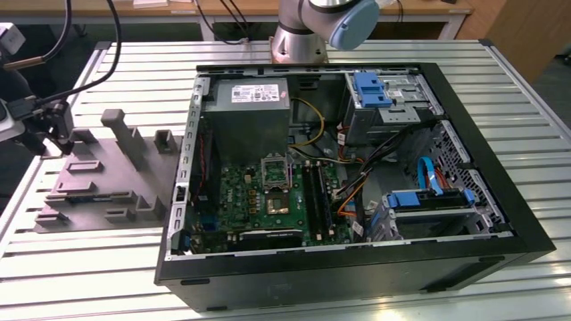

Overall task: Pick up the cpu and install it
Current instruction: 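Pick up the cpu and move it towards the insertion slot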

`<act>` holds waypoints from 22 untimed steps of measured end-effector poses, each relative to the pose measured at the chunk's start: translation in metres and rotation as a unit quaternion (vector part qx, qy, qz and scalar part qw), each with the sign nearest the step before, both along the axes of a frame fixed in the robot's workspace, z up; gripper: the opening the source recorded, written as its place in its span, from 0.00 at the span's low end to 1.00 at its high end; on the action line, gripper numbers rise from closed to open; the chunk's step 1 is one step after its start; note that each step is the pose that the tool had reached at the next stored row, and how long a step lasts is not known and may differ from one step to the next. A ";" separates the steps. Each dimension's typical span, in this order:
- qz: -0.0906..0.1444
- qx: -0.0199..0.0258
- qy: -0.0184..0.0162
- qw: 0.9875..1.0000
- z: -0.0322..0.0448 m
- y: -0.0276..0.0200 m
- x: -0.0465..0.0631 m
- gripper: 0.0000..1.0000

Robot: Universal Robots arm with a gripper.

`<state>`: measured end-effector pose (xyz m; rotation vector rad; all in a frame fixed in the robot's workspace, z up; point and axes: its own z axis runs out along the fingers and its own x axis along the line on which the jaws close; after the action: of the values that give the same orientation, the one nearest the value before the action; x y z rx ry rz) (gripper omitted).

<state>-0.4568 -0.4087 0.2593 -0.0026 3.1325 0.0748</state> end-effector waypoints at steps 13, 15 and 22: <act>0.000 0.000 0.000 1.000 0.0044 0.0000 0.000 0.47; 0.000 0.000 0.000 1.000 0.0051 0.0000 0.000 0.47; 0.000 0.000 0.000 1.000 0.0073 0.0000 0.000 0.47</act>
<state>-0.4568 -0.4087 0.2666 -0.0025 3.1325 0.0748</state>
